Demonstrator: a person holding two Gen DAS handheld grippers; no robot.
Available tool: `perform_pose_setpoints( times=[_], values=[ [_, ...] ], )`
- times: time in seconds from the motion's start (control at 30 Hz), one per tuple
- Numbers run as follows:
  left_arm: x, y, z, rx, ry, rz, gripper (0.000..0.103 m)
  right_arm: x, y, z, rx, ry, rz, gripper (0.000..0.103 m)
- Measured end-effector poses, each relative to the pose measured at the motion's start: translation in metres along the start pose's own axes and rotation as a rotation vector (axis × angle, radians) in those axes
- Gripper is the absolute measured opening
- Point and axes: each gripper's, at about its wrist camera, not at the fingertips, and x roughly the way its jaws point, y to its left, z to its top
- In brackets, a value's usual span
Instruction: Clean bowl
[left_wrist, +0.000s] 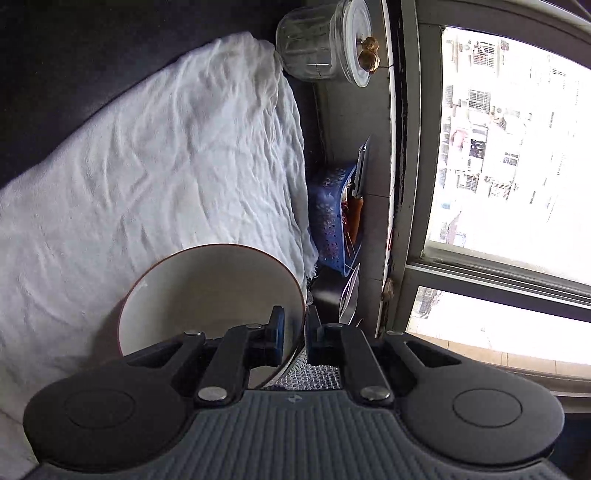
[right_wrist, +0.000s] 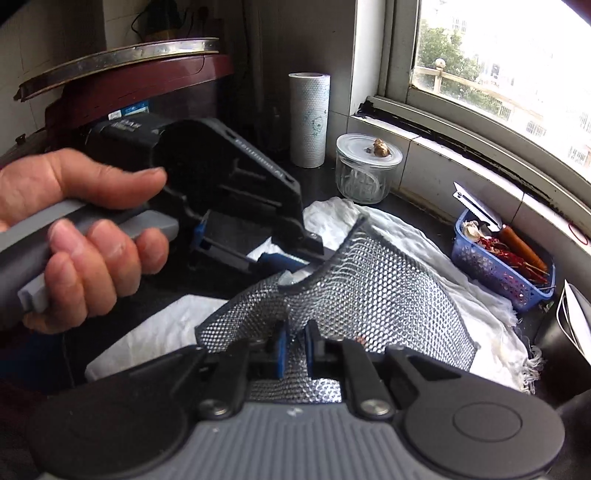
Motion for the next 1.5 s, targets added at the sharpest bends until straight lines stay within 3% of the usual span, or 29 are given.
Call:
perform_pose_setpoints(
  times=[0.1,0.43,0.5,0.57,0.67,0.73,0.9,0.97,1.1,1.17,1.23,1.3,1.4,1.47,1.5],
  values=[
    [0.002,-0.008,0.008,0.071,-0.001,0.027,0.010,0.007,0.000,-0.004,0.018,0.015,0.002,0.011],
    [0.016,-0.074,-0.003,0.652,0.225,0.272,0.018,0.015,-0.008,-0.004,0.030,0.011,-0.028,0.010],
    [0.016,-0.078,-0.009,0.717,0.248,0.301,0.018,0.015,-0.009,-0.002,0.020,0.012,-0.029,0.010],
    [0.017,-0.073,-0.009,0.682,0.275,0.290,0.012,0.014,-0.010,-0.001,0.020,0.010,-0.032,0.010],
    [0.014,-0.036,0.004,0.366,0.258,0.143,0.012,0.013,-0.013,0.001,0.023,0.006,-0.045,0.010],
    [0.007,-0.017,0.003,0.199,0.199,0.070,0.012,0.012,-0.016,0.000,0.030,0.005,-0.040,0.010],
    [-0.004,0.006,-0.002,-0.015,0.035,-0.035,0.011,0.016,-0.004,-0.003,0.001,0.032,0.001,0.010],
    [-0.004,0.006,0.001,-0.034,0.010,-0.048,0.010,0.026,0.004,-0.006,-0.008,0.053,0.026,0.010],
    [-0.002,-0.006,0.005,0.085,0.039,-0.014,0.012,0.033,0.009,-0.006,-0.014,0.050,0.027,0.009],
    [0.002,-0.018,0.005,0.194,0.078,0.033,0.016,0.032,0.005,-0.006,-0.015,0.047,0.010,0.009],
    [0.009,-0.037,0.002,0.361,0.131,0.127,0.026,0.032,0.000,-0.007,-0.005,0.050,-0.003,0.009],
    [0.015,-0.051,-0.004,0.498,0.176,0.195,0.028,0.033,-0.006,-0.008,0.007,0.052,-0.011,0.009],
    [0.024,-0.072,-0.022,0.761,0.250,0.336,0.028,0.032,-0.009,-0.010,0.014,0.046,-0.021,0.009],
    [0.028,-0.079,-0.033,0.882,0.279,0.382,0.028,0.031,-0.010,-0.010,0.011,0.043,-0.032,0.009],
    [0.029,-0.079,-0.033,0.886,0.283,0.376,0.023,0.031,-0.011,-0.010,0.012,0.044,-0.034,0.009]
  ],
)
